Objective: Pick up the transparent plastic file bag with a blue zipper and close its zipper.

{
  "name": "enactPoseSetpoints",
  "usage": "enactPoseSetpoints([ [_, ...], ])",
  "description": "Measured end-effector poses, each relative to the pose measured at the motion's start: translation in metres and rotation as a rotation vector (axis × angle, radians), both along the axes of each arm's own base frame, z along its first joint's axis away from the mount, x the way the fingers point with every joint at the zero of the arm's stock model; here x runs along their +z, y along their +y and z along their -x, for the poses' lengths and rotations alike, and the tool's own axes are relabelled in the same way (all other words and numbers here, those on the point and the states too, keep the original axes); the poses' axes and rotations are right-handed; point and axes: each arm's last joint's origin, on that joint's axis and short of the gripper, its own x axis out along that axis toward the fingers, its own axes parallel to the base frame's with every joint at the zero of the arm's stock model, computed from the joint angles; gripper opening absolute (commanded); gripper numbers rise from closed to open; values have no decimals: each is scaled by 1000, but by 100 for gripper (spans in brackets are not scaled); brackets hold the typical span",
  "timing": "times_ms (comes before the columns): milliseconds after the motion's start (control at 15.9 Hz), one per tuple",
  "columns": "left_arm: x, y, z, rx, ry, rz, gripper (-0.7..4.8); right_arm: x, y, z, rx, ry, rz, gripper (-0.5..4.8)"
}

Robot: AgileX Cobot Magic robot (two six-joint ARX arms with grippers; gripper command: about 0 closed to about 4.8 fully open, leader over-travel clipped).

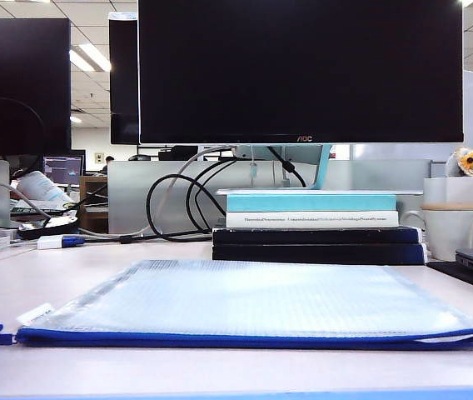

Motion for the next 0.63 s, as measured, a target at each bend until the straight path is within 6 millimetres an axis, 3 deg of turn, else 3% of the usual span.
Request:
enactPoseSetpoints([
  [440, 0, 0, 0, -2, -5, -13, -6, -5, 0, 0, 3, 52, 7, -1],
  [565, 42, 0, 9, -43, -95, 94, -6, 31, 0, 6, 26, -20, -112, -1],
  [628, 52, 0, 11, -44, -109, 103, -6, 40, 0, 6, 27, -23, -117, -1],
])
